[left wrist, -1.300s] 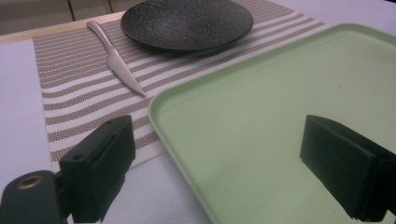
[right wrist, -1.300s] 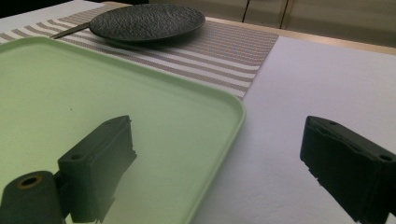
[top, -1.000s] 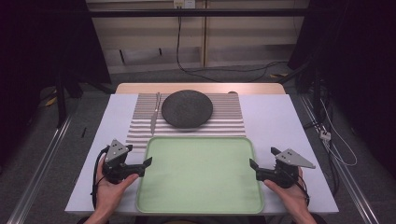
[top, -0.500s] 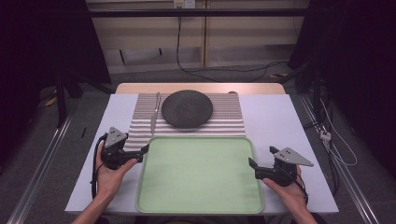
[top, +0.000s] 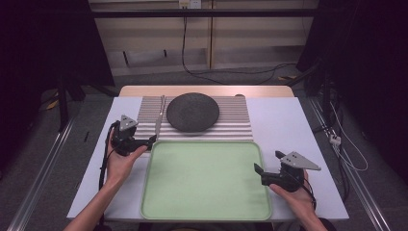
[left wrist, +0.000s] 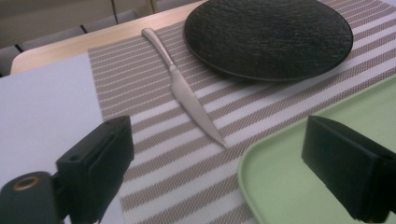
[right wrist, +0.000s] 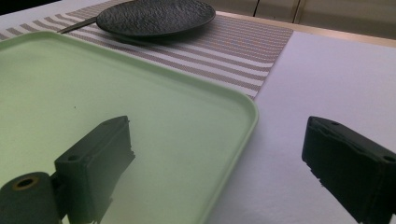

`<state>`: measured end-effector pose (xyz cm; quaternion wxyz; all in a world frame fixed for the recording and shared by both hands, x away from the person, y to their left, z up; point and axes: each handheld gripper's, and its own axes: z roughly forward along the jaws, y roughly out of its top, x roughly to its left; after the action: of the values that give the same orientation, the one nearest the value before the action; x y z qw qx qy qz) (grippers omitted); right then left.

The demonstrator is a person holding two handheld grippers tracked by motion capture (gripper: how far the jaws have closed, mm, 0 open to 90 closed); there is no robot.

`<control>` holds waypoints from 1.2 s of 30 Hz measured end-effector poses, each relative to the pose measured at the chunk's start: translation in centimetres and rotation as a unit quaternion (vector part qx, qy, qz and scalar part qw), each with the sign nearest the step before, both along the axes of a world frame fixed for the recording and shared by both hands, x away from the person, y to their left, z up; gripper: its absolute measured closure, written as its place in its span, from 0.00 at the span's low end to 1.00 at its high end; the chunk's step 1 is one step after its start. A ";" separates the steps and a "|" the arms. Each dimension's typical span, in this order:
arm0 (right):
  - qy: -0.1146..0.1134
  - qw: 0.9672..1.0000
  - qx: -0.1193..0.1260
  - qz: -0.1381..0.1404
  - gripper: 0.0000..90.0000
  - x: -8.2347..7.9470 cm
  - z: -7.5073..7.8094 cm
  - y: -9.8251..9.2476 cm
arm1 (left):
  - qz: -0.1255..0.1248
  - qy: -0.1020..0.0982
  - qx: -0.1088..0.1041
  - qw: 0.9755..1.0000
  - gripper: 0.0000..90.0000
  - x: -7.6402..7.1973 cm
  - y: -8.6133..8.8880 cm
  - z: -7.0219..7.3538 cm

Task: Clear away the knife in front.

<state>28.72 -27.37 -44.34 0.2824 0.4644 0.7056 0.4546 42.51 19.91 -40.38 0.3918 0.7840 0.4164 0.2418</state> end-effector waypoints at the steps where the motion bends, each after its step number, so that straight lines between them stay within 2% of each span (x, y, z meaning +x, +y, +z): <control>1: 0.000 1.000 0.000 0.000 0.10 0.0 0.0 0.0 | 0.003 0.004 -0.003 1.000 0.10 0.3 -0.2 0.0; 3: 0.000 1.000 0.000 0.000 0.10 0.0 0.0 0.0 | -0.002 0.020 0.006 1.000 0.08 1.5 -0.8 -0.1; 5: 0.001 1.000 -0.001 0.000 0.10 0.0 0.0 0.0 | -0.003 0.020 0.012 1.000 0.09 1.8 -0.9 -0.1; 8: 0.001 1.000 0.000 -0.001 0.10 0.0 0.0 0.0 | -0.003 0.034 0.012 0.999 0.09 3.0 -1.3 -0.1; 10: 0.001 1.000 -0.001 -0.001 0.10 0.0 0.0 0.0 | -0.002 0.058 0.014 0.998 0.07 4.4 -1.7 -0.1; 13: 0.001 1.000 0.000 -0.002 0.10 0.0 0.0 -0.1 | 0.005 0.055 0.015 0.998 0.08 5.2 -1.9 0.0; 14: 0.001 1.000 0.001 -0.002 0.10 0.0 0.0 -0.1 | 0.003 0.066 0.016 0.998 0.08 6.1 -2.0 0.0; 17: 0.001 1.000 0.001 -0.002 0.10 0.0 0.0 -0.1 | 0.006 0.065 0.019 0.998 0.08 6.9 -2.2 0.0; 19: 0.003 1.000 0.000 0.001 0.10 0.1 -0.1 0.0 | 0.010 0.068 0.019 0.997 0.09 8.0 -2.3 0.1; 22: 0.006 1.000 0.000 0.001 0.10 0.2 -0.1 0.0 | 0.014 0.068 0.021 0.997 0.12 8.8 -2.3 0.2; 23: 0.004 1.000 -0.003 0.004 0.10 0.3 -0.2 0.1 | 0.013 0.071 0.023 0.997 0.15 9.3 -2.3 0.2; 28: 0.005 1.000 -0.001 0.007 0.10 0.3 -0.2 0.1 | 0.034 0.075 0.010 0.997 0.15 11.4 -2.1 0.2; 33: 0.009 1.000 0.004 0.008 0.10 0.3 -0.2 0.0 | 0.044 0.078 0.025 0.996 0.17 13.1 -2.9 -0.3; 36: 0.010 1.000 0.004 0.008 0.10 0.2 -0.2 0.0 | 0.042 0.092 0.031 0.994 0.17 14.1 -3.4 -0.6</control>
<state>28.94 -27.39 -44.53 0.2697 0.4648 0.7099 0.4552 56.62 16.48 -41.00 0.3167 0.7963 0.4761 0.1974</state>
